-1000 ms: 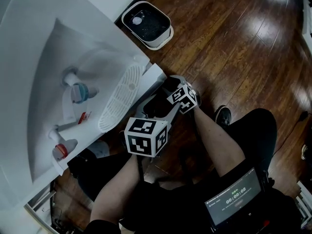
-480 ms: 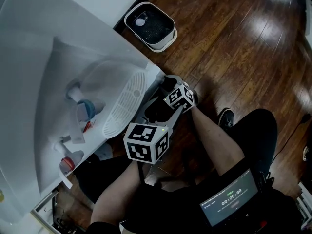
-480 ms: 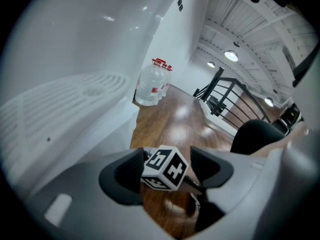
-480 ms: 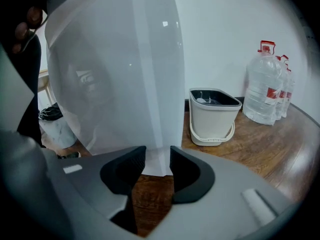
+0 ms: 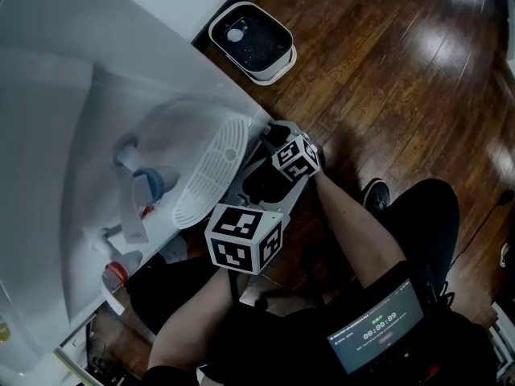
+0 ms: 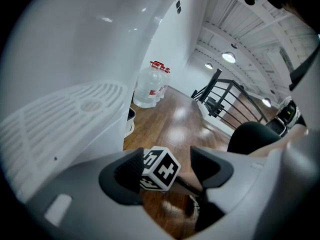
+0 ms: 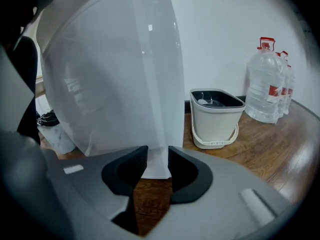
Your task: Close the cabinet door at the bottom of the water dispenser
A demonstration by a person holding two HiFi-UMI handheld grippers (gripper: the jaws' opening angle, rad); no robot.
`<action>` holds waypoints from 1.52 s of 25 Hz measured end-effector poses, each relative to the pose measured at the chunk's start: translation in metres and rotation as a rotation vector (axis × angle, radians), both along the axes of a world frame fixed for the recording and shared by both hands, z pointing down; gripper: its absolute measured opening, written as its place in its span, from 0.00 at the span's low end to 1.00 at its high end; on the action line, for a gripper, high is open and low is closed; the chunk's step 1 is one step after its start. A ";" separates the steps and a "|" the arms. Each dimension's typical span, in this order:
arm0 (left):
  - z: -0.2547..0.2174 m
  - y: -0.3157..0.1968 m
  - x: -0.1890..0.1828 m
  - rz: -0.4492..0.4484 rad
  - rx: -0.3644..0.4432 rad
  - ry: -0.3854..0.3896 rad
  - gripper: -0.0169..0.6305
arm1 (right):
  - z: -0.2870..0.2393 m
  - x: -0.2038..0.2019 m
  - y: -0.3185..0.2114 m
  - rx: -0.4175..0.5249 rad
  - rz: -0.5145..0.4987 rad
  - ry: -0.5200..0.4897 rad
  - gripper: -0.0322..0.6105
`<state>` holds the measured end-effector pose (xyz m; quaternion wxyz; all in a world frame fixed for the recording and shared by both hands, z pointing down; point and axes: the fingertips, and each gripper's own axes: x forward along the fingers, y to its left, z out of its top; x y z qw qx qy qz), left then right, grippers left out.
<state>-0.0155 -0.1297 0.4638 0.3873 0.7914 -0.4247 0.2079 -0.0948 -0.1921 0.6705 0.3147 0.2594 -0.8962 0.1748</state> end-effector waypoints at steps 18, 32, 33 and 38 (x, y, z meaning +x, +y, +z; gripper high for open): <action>-0.029 0.021 -0.013 0.010 0.147 -0.097 0.51 | -0.101 0.070 -0.004 0.110 0.199 -0.080 0.25; -0.097 0.065 -0.036 -0.156 0.385 -0.121 0.50 | -0.294 0.106 0.049 0.326 0.192 -0.247 0.15; -0.106 0.068 -0.041 -0.174 0.415 -0.129 0.49 | -0.308 0.103 0.058 0.345 0.183 -0.263 0.15; -0.149 0.082 -0.060 -0.252 0.589 -0.181 0.48 | -0.354 0.088 0.102 0.424 0.123 -0.327 0.10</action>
